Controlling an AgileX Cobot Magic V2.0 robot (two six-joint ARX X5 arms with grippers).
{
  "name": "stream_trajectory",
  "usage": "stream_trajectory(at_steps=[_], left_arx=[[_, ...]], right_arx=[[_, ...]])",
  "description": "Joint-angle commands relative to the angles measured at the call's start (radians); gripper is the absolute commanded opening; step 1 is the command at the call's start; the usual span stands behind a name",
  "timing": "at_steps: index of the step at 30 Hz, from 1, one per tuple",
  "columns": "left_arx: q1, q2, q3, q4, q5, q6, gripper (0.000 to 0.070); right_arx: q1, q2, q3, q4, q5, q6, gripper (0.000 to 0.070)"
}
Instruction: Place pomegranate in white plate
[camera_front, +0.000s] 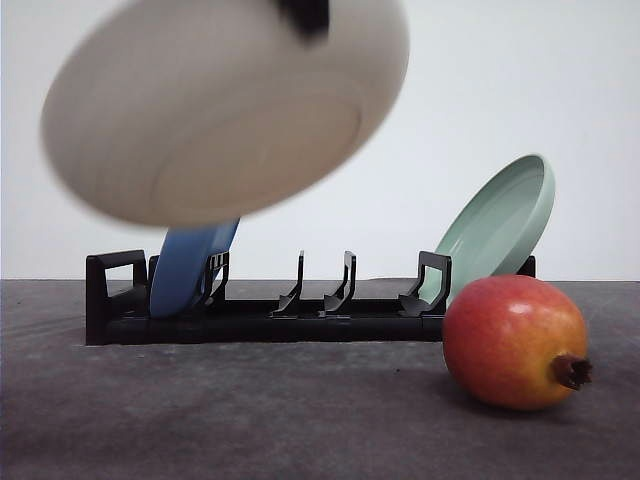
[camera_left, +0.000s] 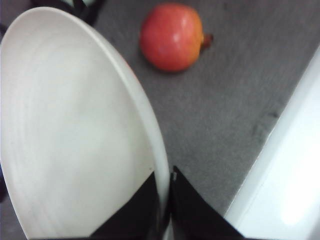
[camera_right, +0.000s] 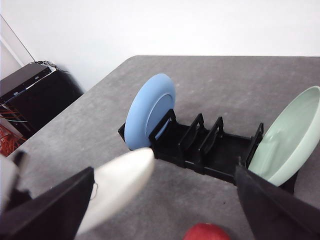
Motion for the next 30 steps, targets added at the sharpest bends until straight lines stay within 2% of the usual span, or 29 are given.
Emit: stream_trajectory(at_steps=[1, 7, 14, 21, 22, 23, 30], left_arx=[[-0.026, 0.026, -0.044, 0.051, -0.013, -0.024, 0.0000], [-0.047, 0.105, -0.184, 0.166, -0.014, -0.023, 0.0000], [-0.053, 0.258, -0.187, 0.204, -0.051, -0.017, 0.0000], [-0.053, 0.335, -0.187, 0.241, -0.051, -0.031, 0.0002], [-0.054, 0.335, -0.187, 0.249, -0.051, -0.043, 0.0023], [-0.056, 0.333, -0.186, 0.258, -0.051, -0.055, 0.0078], [-0.056, 0.281, -0.184, 0.255, -0.058, -0.097, 0.0514]], right_arx=[[0.001, 0.004, 0.016, 0.001, 0.000, -0.005, 0.0569], [0.002, 0.004, 0.016, -0.011, 0.000, -0.006, 0.0569], [0.002, 0.004, 0.016, -0.012, 0.000, -0.005, 0.0569], [0.002, 0.004, 0.016, -0.019, 0.000, -0.006, 0.0569], [0.002, 0.004, 0.016, -0.019, 0.000, -0.006, 0.0569], [0.002, 0.004, 0.016, -0.019, 0.000, -0.006, 0.0569], [0.052, 0.007, 0.016, -0.025, 0.001, -0.012, 0.0569]])
